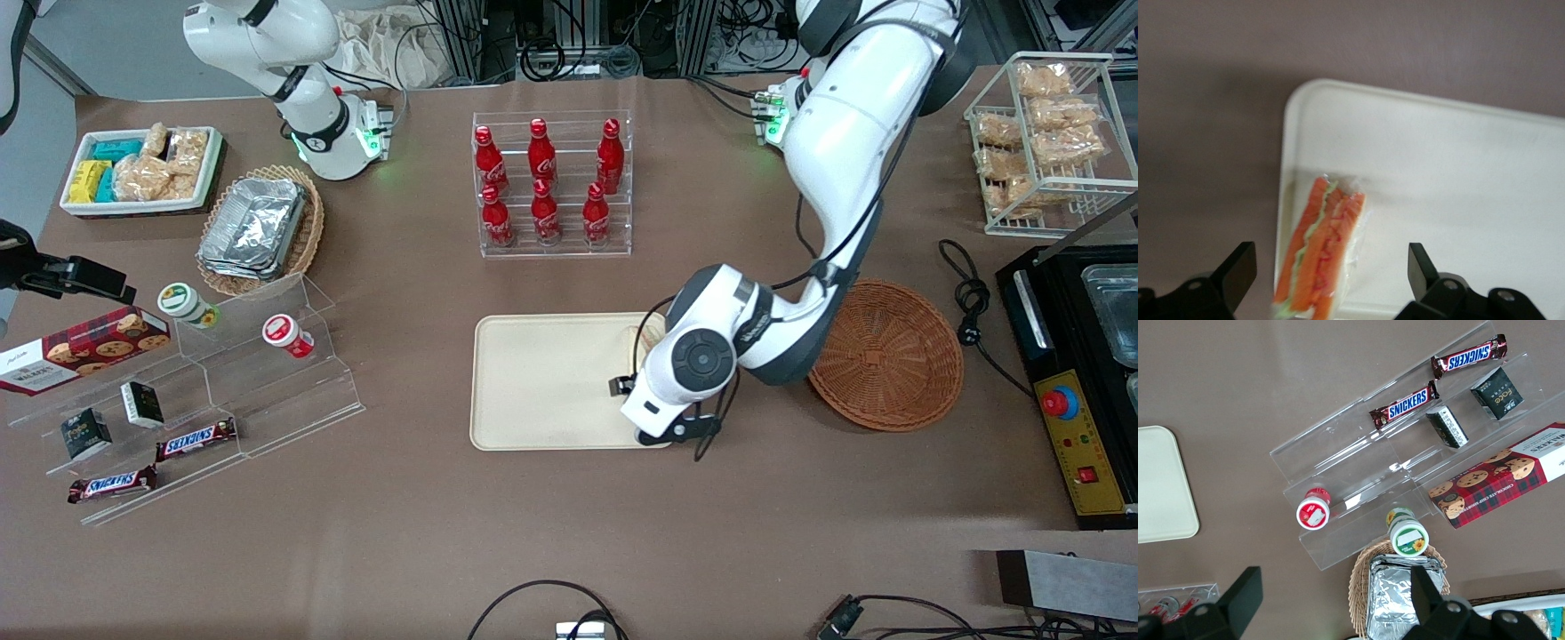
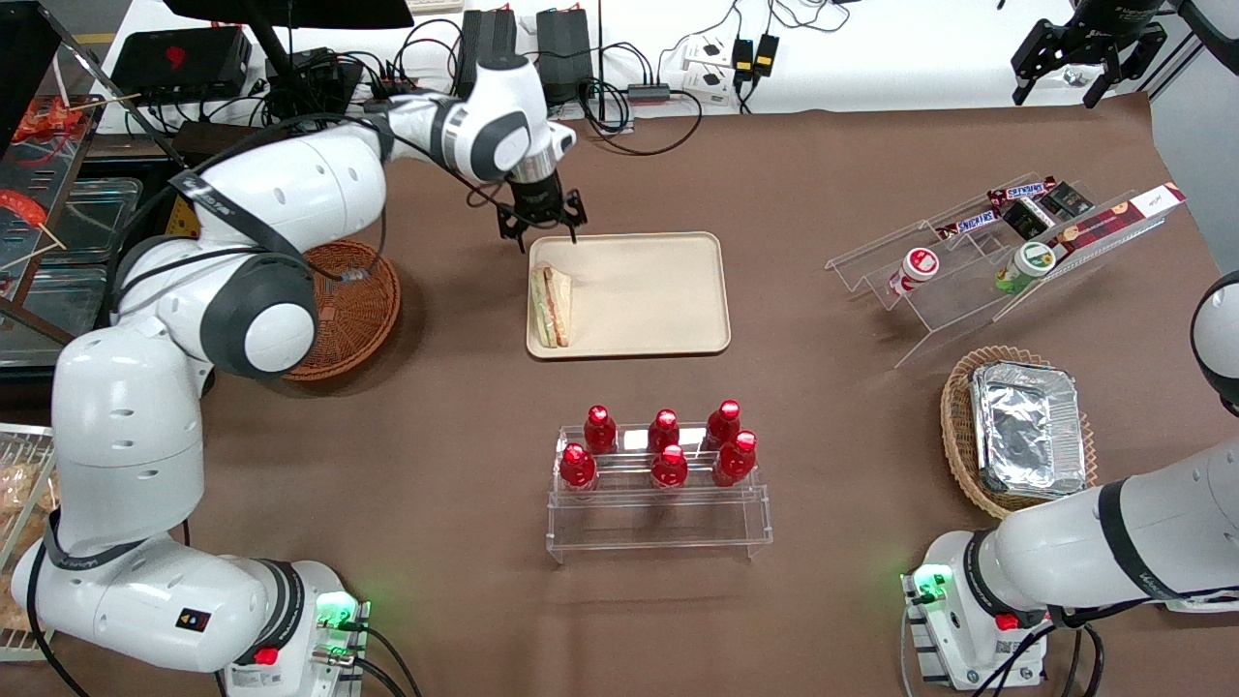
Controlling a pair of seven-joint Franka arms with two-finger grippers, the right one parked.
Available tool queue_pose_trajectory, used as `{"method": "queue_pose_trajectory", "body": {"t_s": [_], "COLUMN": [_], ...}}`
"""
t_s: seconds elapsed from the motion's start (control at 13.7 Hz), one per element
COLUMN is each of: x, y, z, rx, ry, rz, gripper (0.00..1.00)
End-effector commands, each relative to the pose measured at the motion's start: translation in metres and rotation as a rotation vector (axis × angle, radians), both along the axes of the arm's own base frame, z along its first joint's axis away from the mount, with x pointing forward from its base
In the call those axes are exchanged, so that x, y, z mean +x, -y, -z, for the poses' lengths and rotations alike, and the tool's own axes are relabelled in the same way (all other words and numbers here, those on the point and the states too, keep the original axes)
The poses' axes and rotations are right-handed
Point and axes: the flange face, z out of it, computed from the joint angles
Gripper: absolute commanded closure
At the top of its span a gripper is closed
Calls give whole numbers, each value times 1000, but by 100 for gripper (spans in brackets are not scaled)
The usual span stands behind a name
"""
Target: Place sandwich from basket to tray
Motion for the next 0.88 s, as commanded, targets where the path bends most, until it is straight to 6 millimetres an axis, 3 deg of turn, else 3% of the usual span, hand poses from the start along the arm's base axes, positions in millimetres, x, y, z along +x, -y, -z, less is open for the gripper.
{"method": "queue_pose_trajectory", "body": {"t_s": [0.0,0.29,0.51,0.8], "x": [4,-34,-59,-91], "y": [-33,-83,-155,-210], "z": [-69,-105,-145,-183], "rx": [76,116,110,113], "ry": [91,158,185,173], "rz": [-101,-99,-19,100], "gripper": [0,0,0,0]}}
